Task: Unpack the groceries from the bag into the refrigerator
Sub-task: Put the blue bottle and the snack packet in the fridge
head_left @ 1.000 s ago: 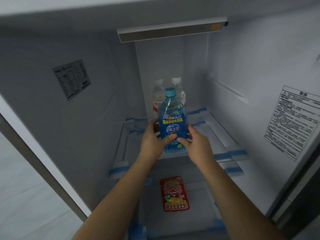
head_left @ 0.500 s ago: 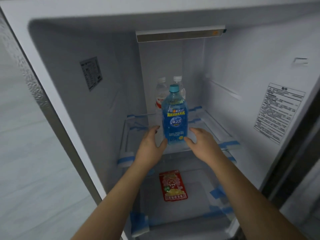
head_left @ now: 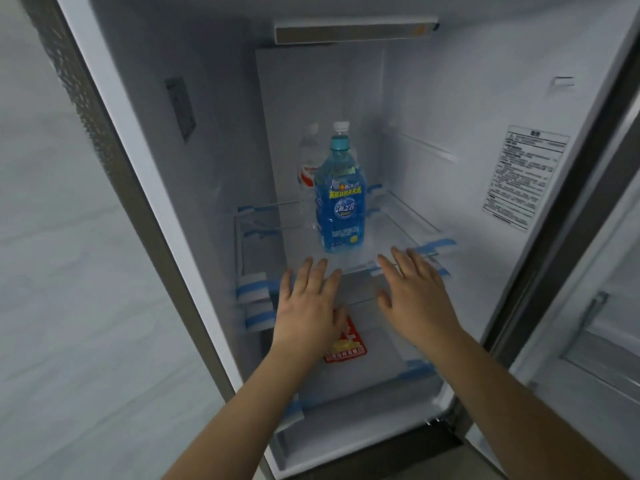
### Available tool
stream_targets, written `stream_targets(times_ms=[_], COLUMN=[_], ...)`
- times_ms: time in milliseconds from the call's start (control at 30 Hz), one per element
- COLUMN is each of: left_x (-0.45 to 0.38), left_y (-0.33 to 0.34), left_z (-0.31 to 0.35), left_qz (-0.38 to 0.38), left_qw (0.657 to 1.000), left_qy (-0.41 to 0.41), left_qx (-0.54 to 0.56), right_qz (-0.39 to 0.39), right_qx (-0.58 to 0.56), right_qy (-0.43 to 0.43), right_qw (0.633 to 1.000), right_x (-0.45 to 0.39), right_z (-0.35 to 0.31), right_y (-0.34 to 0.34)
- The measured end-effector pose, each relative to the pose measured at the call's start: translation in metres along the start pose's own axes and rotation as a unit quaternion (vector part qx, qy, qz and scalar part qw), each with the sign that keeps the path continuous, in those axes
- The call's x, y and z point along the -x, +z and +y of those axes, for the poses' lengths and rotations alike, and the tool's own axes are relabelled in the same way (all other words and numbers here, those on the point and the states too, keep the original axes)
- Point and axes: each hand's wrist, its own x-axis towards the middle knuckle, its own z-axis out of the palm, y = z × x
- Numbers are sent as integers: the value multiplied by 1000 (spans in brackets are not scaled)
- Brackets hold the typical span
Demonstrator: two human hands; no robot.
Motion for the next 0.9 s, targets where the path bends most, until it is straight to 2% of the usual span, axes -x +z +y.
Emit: stream_targets(times_ms=[133,367,600,900], left_x=[22,55,78,133], left_y=[11,22,21,17], left_z=[7,23,72,175], left_qz=[-7,-44,-45,-76], left_qw=[999,996,994,989], left_qy=[50,72,94,116], left_qx=[-5,3,24,59], right_qz=[-13,-14,-17,-34], right_qx=[6,33,33,30], right_qy=[10,34,57,110], right_qw=[1000,999,998,993], right_x=[28,85,149,266], right_z=[3,23,54,115], right_y=[5,15,16,2])
